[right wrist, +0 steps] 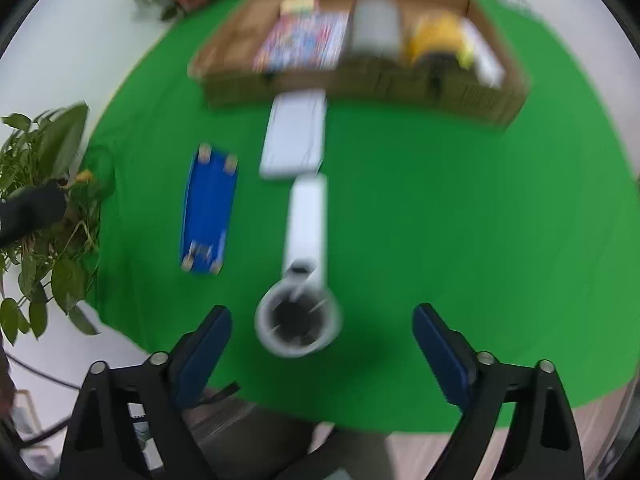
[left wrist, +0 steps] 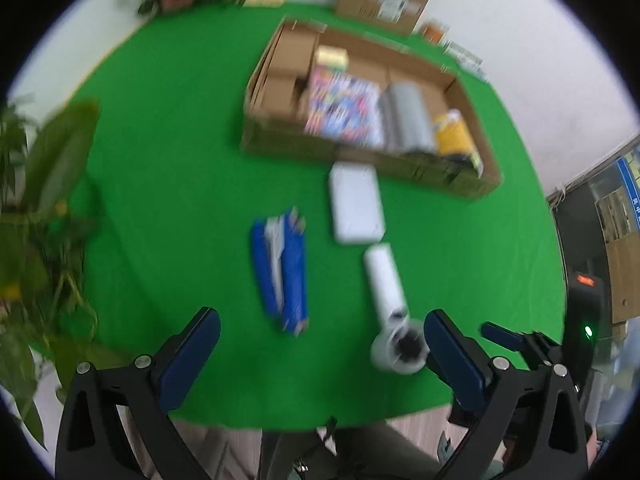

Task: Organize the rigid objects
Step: 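Reach the right tool to the white hair dryer and grasp its head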

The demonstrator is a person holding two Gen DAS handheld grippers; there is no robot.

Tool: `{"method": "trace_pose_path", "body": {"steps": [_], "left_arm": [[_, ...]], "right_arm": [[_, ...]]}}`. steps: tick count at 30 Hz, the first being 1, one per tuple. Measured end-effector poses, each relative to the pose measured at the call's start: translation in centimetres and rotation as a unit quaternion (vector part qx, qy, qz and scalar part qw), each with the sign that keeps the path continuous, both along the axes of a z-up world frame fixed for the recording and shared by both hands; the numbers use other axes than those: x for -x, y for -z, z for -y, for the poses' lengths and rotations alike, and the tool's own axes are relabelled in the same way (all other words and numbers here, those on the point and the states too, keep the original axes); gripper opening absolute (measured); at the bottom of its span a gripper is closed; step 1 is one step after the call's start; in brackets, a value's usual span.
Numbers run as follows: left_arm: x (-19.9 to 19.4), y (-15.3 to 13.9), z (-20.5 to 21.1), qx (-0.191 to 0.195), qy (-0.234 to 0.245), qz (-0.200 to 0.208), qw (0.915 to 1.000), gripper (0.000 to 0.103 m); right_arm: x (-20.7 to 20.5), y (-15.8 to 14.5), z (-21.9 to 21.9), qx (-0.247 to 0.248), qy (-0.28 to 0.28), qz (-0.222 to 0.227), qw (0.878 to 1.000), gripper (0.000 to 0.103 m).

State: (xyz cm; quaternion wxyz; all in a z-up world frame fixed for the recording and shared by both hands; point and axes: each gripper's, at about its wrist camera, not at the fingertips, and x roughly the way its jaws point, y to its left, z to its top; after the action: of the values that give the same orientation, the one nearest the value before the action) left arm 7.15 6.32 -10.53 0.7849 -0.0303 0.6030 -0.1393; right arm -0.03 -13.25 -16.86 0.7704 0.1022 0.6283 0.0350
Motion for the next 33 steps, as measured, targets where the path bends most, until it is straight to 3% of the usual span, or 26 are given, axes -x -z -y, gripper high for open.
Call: {"method": "trace_pose_path", "body": {"steps": [4,6,7,8,10,15,18,20,21,22,24,26,30,33], "left_arm": [[1.0,2.0,-2.5,0.007,-0.01,-0.039,0.9992,0.101],[1.2,2.4,-3.3,0.009,-0.012,-0.046,0.9988,0.101],[1.2,2.4,-3.6,0.01,-0.012,-0.047,0.9988,0.101],[1.1,2.5,-3.8,0.01,-0.012,-0.047,0.9988,0.101],[0.9,2.5,-4.1,0.009,-0.009,-0.049,0.9987,0.101],[0.3,2.6,-4.2,0.007,-0.001,-0.049,0.9988,0.101],[0.0,2.7,-3.5,0.01,0.008,-0.052,0.9986,0.101],[-0.1,2.9,-2.9,0.01,0.017,-0.055,0.9983,0.101],[-0.2,3.0,-2.4,0.01,0.023,-0.056,0.9981,0.101],[-0.2,3.1,-1.9,0.009,0.028,-0.058,0.9979,0.101],[-0.4,3.4,-0.8,0.006,0.039,-0.061,0.9974,0.101],[-0.8,3.8,0.4,0.004,0.048,-0.065,0.9967,0.101],[-2.1,4.9,3.5,0.0,0.066,-0.078,0.9947,0.101],[-3.3,6.1,6.0,-0.001,0.072,-0.09,0.9933,0.101]], "right_arm": [[0.0,3.3,-3.5,0.013,-0.01,-0.014,1.0,0.091],[-0.1,4.2,-4.2,0.026,-0.012,-0.018,0.999,0.085],[-0.2,4.9,-4.6,0.033,-0.014,-0.026,0.999,0.067],[-0.3,5.4,-4.7,0.047,-0.014,-0.037,0.998,0.057],[-0.5,5.9,-4.1,0.047,-0.003,-0.045,0.998,0.055],[0.4,6.3,-1.8,-0.032,0.051,-0.05,0.997,0.055],[1.3,7.1,1.1,-0.12,0.107,-0.058,0.985,0.055],[1.7,7.4,3.0,-0.14,0.133,-0.056,0.98,0.056],[1.7,7.4,4.3,-0.136,0.15,-0.053,0.978,0.062],[2.0,7.5,5.7,-0.119,0.17,-0.052,0.977,0.076],[2.5,7.1,7.9,-0.08,0.201,-0.047,0.975,0.079],[2.8,6.4,9.9,-0.072,0.218,-0.032,0.973,0.08],[3.4,5.2,10.6,-0.05,0.18,0.0,0.982,0.088],[3.9,4.4,8.2,-0.031,0.093,0.044,0.994,0.09]]}}
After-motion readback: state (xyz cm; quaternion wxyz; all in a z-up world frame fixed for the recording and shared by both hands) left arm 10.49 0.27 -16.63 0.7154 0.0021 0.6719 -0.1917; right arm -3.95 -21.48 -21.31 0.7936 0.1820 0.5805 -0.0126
